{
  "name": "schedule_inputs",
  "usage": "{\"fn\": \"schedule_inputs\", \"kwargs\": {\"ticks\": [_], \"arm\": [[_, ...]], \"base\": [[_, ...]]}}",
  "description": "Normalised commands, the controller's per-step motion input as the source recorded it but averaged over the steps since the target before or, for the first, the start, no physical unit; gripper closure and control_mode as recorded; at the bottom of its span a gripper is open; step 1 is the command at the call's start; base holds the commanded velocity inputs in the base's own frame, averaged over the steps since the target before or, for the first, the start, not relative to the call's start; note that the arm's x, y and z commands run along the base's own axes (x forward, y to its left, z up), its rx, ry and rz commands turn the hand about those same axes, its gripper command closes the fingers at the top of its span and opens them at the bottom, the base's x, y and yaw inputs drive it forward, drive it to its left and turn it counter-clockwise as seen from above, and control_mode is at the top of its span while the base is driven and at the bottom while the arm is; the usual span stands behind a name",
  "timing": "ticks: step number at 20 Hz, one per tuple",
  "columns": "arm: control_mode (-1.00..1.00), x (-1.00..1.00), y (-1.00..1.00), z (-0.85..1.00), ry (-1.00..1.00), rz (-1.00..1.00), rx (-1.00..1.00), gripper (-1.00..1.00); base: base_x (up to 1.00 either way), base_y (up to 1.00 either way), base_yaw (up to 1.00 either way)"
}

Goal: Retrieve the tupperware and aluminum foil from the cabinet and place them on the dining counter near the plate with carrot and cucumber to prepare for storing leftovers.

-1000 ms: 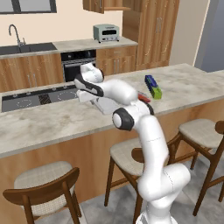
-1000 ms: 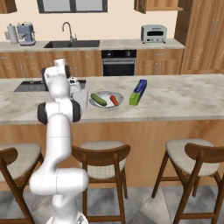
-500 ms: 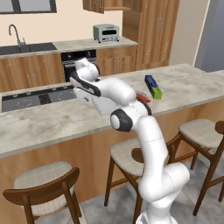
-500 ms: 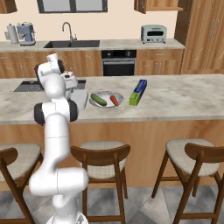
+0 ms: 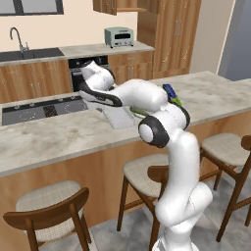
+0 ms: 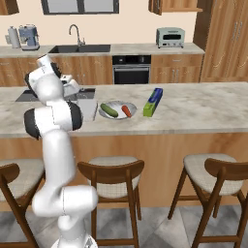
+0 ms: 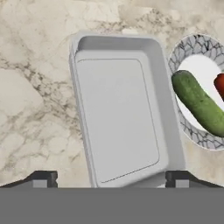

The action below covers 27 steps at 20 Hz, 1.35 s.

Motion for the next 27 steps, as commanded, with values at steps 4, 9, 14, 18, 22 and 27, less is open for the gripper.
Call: {"fn": "schedule_inputs", "kwargs": {"ticks": [4, 9, 14, 18, 22, 27], "arm": [[-1.00, -1.00, -0.98, 0.01, -0.44, 0.00, 0.14, -1.00], [-1.00, -1.00, -0.72, 0.60, -0.42, 0.00, 0.26, -1.00], [-1.00, -1.00, -0.39, 0.57, -0.28, 0.00, 0.15, -1.00], [-1.00, -0.99, -0.23, 0.65, -0.27, 0.09, 0.04, -1.00], [-1.00, -0.94, -0.47, 0.82, -0.23, 0.06, 0.16, -1.00], [-1.00, -0.66, -1.00, 0.00, -0.22, 0.05, 0.44, -1.00]], "base": [[0.00, 0.00, 0.00], [0.00, 0.00, 0.00], [0.00, 0.00, 0.00], [0.00, 0.00, 0.00], [0.00, 0.00, 0.00], [0.00, 0.00, 0.00]]}}
